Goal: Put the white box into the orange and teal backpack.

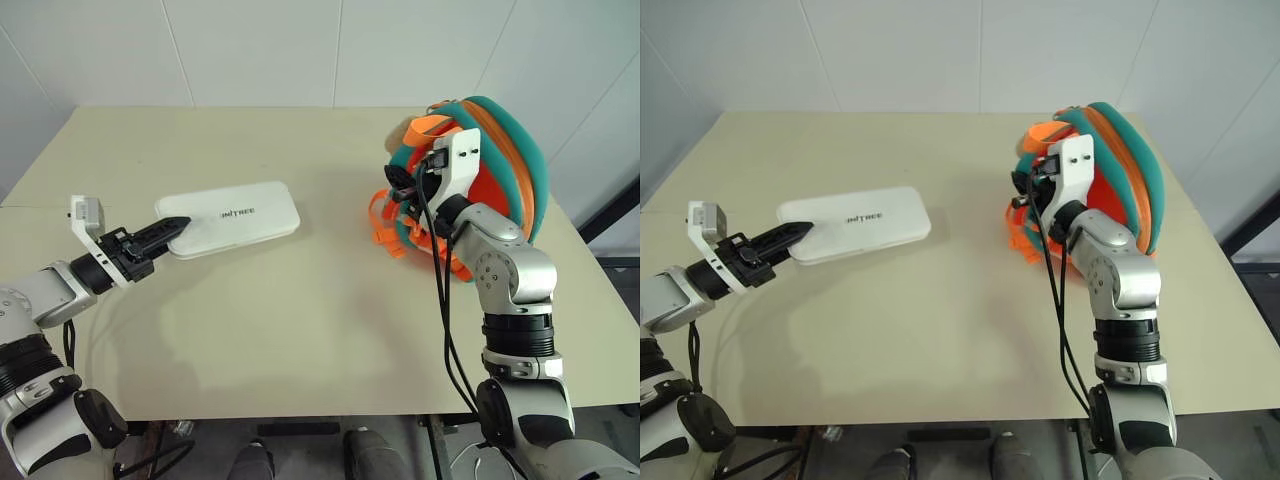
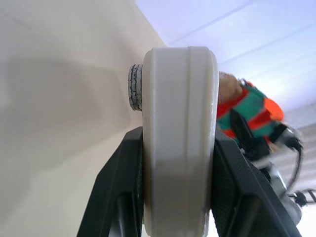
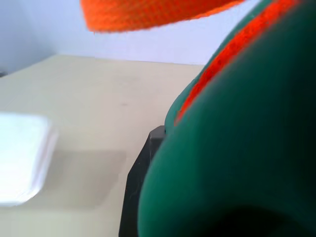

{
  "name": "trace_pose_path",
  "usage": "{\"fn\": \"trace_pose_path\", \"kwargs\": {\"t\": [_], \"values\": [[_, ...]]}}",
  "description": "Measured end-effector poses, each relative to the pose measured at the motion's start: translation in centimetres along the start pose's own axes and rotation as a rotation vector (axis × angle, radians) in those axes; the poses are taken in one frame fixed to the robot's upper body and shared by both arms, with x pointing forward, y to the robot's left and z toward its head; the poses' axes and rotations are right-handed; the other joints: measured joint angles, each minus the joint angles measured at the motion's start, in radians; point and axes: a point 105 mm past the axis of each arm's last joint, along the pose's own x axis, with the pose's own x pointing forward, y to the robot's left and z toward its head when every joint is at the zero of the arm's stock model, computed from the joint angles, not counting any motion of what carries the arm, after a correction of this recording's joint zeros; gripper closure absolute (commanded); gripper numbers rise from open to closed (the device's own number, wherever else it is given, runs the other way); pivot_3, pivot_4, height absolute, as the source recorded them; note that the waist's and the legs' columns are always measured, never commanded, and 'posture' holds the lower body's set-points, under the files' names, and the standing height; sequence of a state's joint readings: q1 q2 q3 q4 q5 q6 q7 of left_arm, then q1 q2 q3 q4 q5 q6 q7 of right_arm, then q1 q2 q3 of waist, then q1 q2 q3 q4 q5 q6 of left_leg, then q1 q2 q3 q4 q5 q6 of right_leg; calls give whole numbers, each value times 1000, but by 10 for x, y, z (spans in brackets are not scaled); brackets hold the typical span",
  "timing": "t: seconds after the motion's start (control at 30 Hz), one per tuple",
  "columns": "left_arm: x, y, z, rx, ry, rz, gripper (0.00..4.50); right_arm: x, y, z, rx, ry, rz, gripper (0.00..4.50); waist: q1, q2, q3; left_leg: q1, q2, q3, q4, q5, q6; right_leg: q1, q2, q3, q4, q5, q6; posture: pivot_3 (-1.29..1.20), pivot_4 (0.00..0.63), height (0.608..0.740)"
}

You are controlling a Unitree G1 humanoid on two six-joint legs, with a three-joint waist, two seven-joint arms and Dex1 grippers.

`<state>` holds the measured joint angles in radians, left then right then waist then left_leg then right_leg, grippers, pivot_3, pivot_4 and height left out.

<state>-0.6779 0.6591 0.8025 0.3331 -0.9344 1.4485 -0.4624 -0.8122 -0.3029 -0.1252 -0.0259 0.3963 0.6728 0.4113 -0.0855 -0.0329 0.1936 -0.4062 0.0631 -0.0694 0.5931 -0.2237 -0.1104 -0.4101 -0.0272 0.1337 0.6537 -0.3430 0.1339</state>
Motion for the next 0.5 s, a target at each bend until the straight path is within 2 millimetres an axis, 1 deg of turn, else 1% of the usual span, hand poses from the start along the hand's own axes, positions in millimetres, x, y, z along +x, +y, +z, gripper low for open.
{"fn": "trace_pose_path", "kwargs": {"t": [0.07,0.13,0.2,0.27,0.4,0.5], "values": [[-3,5,11,-3,-53,23,3166,-1,11,6,10,5,81,4500,-1,0,0,0,0,0,0,0,0,-1,0,0,0,0,0,0,150,740],[-10,9,24,17,-100,60,3166,-4,30,16,13,10,214,4500,-3,0,0,0,0,0,-1,0,0,-1,0,0,0,0,0,0,150,740],[-13,8,31,37,-128,69,3166,-9,51,29,5,-4,338,4500,-2,0,0,0,0,0,-2,0,0,-2,0,0,0,-1,-1,0,150,740],[-15,8,34,42,-136,72,3166,-15,71,36,7,-8,459,4500,0,0,0,-1,1,0,-3,0,0,-2,0,0,0,-1,-2,0,150,740],[-17,5,40,63,-140,71,3166,-32,110,42,20,1,700,4500,0,0,0,-1,1,0,-3,0,0,-2,0,0,-1,-1,-2,0,150,740],[-17,-1,45,81,-149,53,3166,-42,126,48,32,-9,817,4500,3,0,1,-1,0,0,-2,0,0,-2,0,-1,-1,-1,-2,0,150,740]]}}
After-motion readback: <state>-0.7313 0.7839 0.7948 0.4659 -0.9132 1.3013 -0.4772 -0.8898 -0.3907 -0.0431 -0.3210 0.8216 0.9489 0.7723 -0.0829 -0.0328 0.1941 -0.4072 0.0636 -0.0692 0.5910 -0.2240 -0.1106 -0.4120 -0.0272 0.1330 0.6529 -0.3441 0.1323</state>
